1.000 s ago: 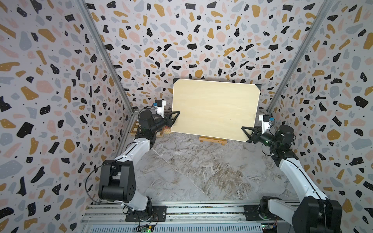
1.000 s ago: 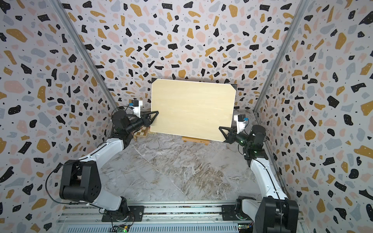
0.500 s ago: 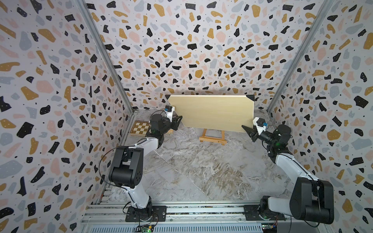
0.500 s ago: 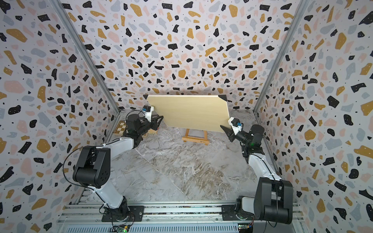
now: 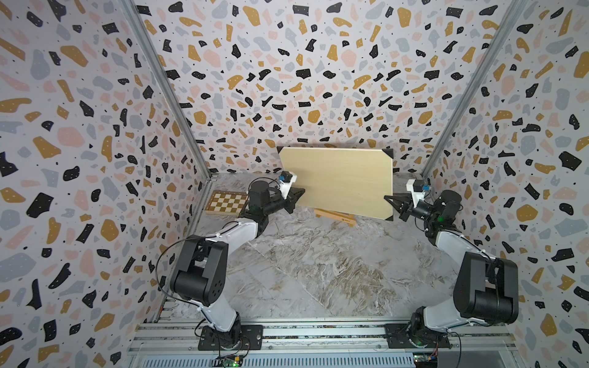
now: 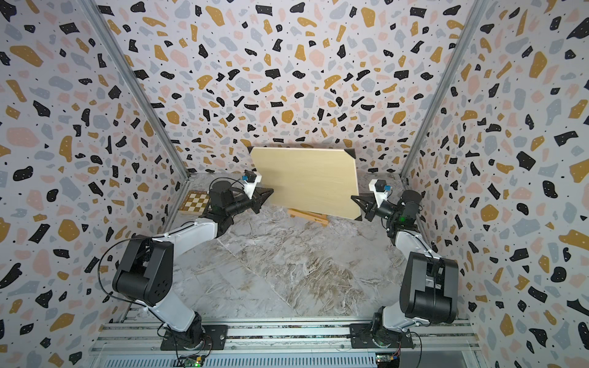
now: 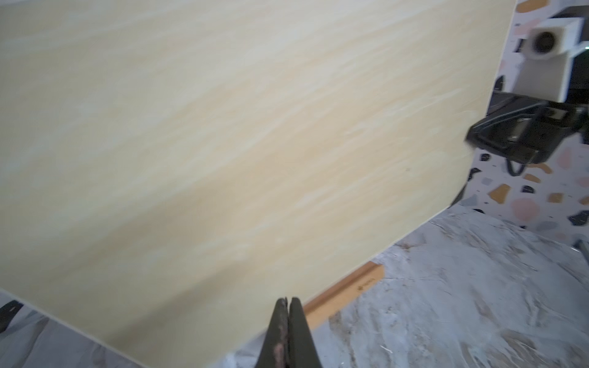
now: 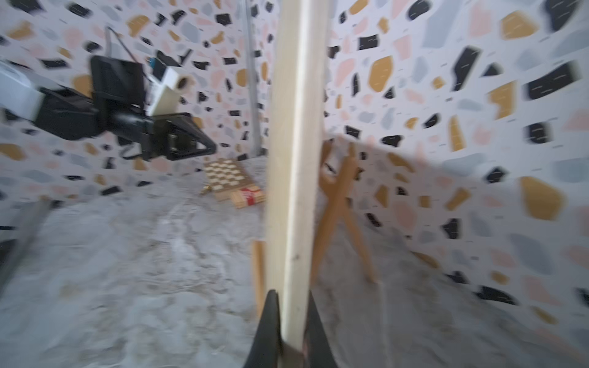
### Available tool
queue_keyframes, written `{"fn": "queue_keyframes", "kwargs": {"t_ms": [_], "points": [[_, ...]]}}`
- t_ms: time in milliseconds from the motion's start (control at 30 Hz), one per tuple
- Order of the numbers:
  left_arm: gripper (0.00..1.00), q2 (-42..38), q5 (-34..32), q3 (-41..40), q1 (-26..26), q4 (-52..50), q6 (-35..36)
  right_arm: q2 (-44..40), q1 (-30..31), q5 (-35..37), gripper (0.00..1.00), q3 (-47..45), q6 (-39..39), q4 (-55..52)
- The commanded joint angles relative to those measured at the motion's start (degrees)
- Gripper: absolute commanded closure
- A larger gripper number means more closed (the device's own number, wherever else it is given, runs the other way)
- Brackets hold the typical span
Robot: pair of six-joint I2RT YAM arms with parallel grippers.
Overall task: Assemble the easel
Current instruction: Place the drawing board on the easel.
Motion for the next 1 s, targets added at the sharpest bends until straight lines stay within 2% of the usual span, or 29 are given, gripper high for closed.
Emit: {"fn": "queue_keyframes", "kwargs": {"t_ms": [0,133,233,333,500,633,733,867,967], "points": [[1.0,-0.7,3.7,1.7,1.1,-1.4,2.1,-0.1,-1.4,2.2,1.0,1.0,1.9,8.3],[1.0,-1.2,3.1,1.6,1.3,-2.1,2.5,2.5,-3.2,2.7,1.0,0.6,6.0,12.4],[1.0,-0.8,3.3,2.6,1.5,-3.5,2.2,5.9,-4.5,0.0,1.0,2.6,9.5,13.6],[1.0,-0.5,2.8,2.6,1.5,-4.0,2.8,5.3,-3.6,0.3,1.0,1.8,4.1,11.0],[1.0,-0.6,3.2,2.8,1.8,-4.0,2.4,8.2,-4.9,-2.4,1.0,3.1,4.0,10.2],[1.0,-0.4,2.7,3.4,1.9,-5.0,2.7,8.8,-5.2,-3.0,1.0,5.4,-1.9,3.0],[1.0,-0.4,2.1,3.7,2.0,-5.5,2.5,10.6,-6.1,-5.0,1.0,7.3,-0.1,3.2],[1.0,0.0,2.0,4.3,2.1,-5.9,2.0,12.6,-6.6,-6.3,1.0,11.7,-4.9,-4.1],[1.0,0.1,1.1,4.5,2.5,-6.7,1.9,14.8,-7.4,-7.9,1.0,13.9,-3.5,-4.5]]}}
